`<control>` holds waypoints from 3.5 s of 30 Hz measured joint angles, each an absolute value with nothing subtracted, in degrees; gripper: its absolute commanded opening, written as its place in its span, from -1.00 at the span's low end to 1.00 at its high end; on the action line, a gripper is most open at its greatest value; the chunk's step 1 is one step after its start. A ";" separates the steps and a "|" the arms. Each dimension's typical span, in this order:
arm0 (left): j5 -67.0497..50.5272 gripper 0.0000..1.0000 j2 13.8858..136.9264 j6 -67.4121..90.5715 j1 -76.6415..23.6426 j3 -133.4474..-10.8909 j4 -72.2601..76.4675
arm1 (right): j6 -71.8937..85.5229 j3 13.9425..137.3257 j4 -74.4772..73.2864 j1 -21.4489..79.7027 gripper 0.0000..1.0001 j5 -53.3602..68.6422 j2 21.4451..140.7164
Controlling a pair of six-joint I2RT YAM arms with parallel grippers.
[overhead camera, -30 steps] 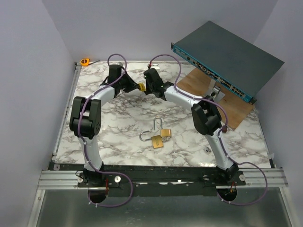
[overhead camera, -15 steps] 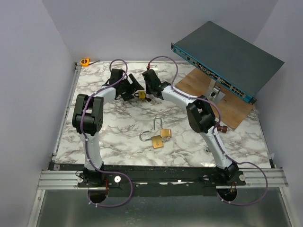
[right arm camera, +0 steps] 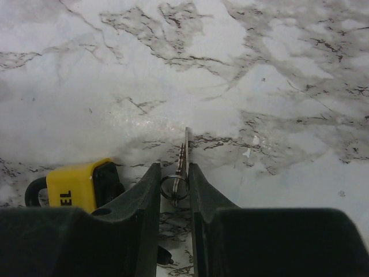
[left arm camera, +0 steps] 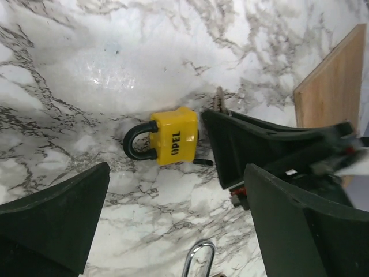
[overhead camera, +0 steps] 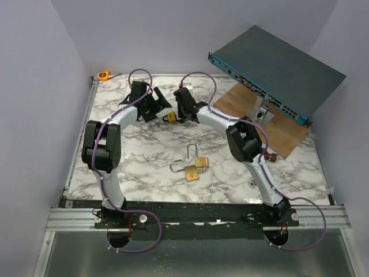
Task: Lock with the key
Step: Place the key at the center of the board, then pick up the lock from the center of the board.
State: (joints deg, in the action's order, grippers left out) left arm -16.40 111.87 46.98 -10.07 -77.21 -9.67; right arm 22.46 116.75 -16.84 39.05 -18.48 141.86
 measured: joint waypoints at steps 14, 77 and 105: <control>-10.90 0.97 93.82 42.98 -10.13 -71.42 -10.87 | 22.90 113.60 -16.71 39.57 0.37 -17.06 138.34; -24.60 0.31 82.61 33.54 -20.86 -50.43 -5.91 | 32.47 56.38 -10.70 49.52 -0.98 -18.70 98.63; -49.98 -0.08 108.36 10.74 -28.29 -72.14 -22.02 | 27.64 44.71 -0.95 49.52 -0.99 -18.04 82.35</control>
State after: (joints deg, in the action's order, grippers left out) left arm -49.98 108.36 10.74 -28.29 -72.14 -22.02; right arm 27.64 44.71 -0.95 49.52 -18.04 82.35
